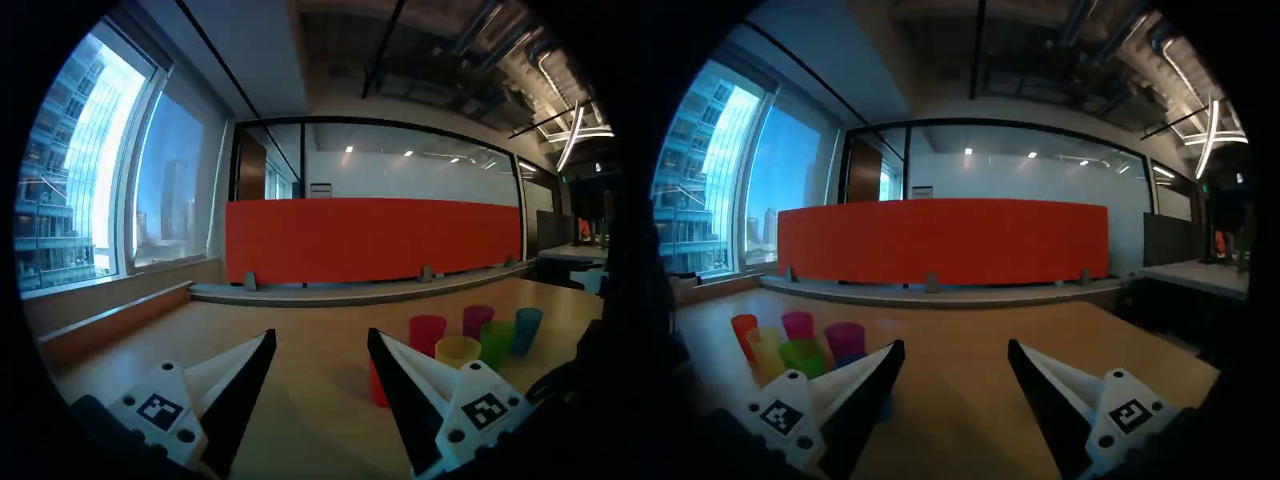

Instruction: Pour water

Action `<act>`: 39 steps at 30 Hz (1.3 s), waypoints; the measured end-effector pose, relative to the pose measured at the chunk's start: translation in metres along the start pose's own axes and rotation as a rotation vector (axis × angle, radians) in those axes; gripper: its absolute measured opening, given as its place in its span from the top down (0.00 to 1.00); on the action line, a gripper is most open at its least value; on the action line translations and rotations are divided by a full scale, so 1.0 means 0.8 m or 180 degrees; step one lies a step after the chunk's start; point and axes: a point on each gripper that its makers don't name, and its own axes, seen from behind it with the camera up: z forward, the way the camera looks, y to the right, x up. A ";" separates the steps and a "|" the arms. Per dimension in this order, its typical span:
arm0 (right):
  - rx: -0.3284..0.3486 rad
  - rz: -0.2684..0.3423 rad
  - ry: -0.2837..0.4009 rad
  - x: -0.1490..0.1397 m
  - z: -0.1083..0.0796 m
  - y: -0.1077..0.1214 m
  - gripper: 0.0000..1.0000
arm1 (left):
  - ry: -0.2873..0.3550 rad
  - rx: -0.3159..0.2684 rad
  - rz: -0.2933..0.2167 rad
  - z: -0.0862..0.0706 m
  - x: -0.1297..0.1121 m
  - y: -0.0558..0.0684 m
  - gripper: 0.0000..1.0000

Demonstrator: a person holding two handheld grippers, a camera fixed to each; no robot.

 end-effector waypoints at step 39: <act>0.0437 -0.0012 -0.0037 0.179 -0.007 -0.009 0.00 | -0.0119 -0.0749 0.0113 0.027 0.203 0.049 0.16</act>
